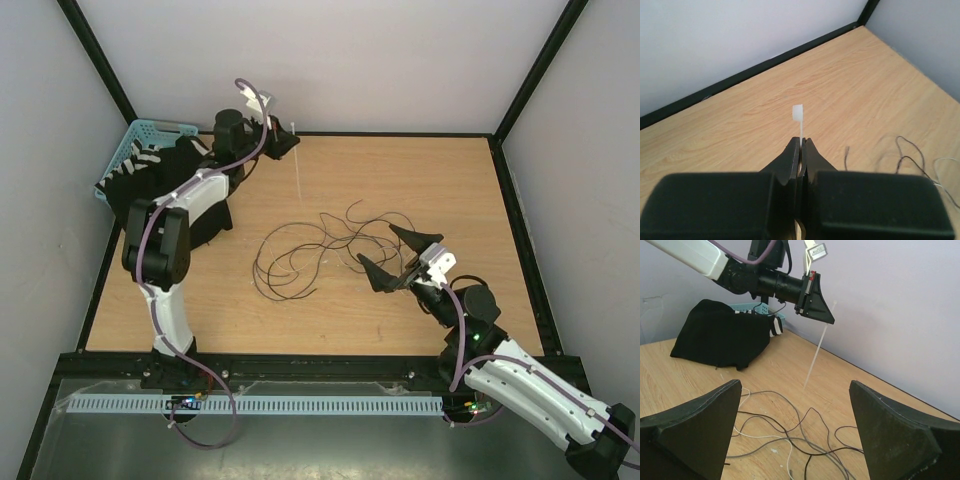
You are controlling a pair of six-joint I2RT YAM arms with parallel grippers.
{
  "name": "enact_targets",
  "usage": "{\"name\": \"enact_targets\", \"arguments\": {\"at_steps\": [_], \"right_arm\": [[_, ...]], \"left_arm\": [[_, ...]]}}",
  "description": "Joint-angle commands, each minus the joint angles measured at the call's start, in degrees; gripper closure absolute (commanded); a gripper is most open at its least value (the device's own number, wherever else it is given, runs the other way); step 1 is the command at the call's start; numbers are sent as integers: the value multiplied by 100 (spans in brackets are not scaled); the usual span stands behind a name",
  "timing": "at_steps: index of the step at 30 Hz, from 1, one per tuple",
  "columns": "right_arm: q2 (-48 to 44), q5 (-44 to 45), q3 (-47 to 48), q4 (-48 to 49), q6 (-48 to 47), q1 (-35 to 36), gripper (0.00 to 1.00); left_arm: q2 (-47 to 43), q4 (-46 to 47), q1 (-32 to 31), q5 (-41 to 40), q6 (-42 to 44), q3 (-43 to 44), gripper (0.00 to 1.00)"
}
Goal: Zip-tie the wires
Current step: Tie the cable at the center of the board.
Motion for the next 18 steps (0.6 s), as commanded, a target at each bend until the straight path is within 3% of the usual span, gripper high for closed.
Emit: {"name": "enact_targets", "arguments": {"at_steps": [1, 8, 18], "right_arm": [[-114, 74, 124, -107, -14, 19, 1], [-145, 63, 109, -123, 4, 23, 1], [145, -60, 167, -230, -38, 23, 1]], "left_arm": [[373, 183, 86, -61, 62, 342, 100], [520, 629, 85, -64, -289, -173, 100], [435, 2380, -67, -395, -1182, -1712, 100]]}}
